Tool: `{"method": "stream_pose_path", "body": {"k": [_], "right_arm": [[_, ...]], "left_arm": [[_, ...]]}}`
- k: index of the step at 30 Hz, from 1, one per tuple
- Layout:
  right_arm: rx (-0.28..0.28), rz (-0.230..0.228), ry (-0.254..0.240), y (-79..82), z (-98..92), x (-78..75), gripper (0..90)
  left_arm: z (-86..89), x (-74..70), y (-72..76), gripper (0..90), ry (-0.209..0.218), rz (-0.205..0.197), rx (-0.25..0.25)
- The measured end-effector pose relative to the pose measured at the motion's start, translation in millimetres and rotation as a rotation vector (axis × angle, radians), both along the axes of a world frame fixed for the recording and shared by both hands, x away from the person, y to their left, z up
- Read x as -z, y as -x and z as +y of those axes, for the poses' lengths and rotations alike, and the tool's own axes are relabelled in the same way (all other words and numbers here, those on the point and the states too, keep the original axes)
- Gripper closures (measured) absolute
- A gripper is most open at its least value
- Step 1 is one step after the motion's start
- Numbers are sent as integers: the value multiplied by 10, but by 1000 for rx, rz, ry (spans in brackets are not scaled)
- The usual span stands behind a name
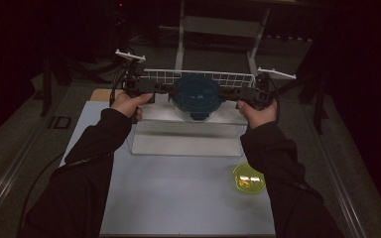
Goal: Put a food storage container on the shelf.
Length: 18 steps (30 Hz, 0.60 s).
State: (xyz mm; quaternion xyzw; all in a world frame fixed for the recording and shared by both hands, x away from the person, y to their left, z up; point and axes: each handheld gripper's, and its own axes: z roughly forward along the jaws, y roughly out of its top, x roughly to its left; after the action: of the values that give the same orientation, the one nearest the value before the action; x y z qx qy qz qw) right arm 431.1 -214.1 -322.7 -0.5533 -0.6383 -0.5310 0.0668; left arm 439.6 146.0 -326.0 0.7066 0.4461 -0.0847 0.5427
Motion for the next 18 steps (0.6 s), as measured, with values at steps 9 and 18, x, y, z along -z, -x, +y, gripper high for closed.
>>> {"method": "stream_pose_path", "body": {"k": [9,18], "right_arm": [[-9,-179,176,242,76,-191,439],[-48,-222,188,457,99,-203,465]], "left_arm": [[-52,-139,362,23,-74,-189,9],[-77,-164,637,10,-85,-263,20]]}}
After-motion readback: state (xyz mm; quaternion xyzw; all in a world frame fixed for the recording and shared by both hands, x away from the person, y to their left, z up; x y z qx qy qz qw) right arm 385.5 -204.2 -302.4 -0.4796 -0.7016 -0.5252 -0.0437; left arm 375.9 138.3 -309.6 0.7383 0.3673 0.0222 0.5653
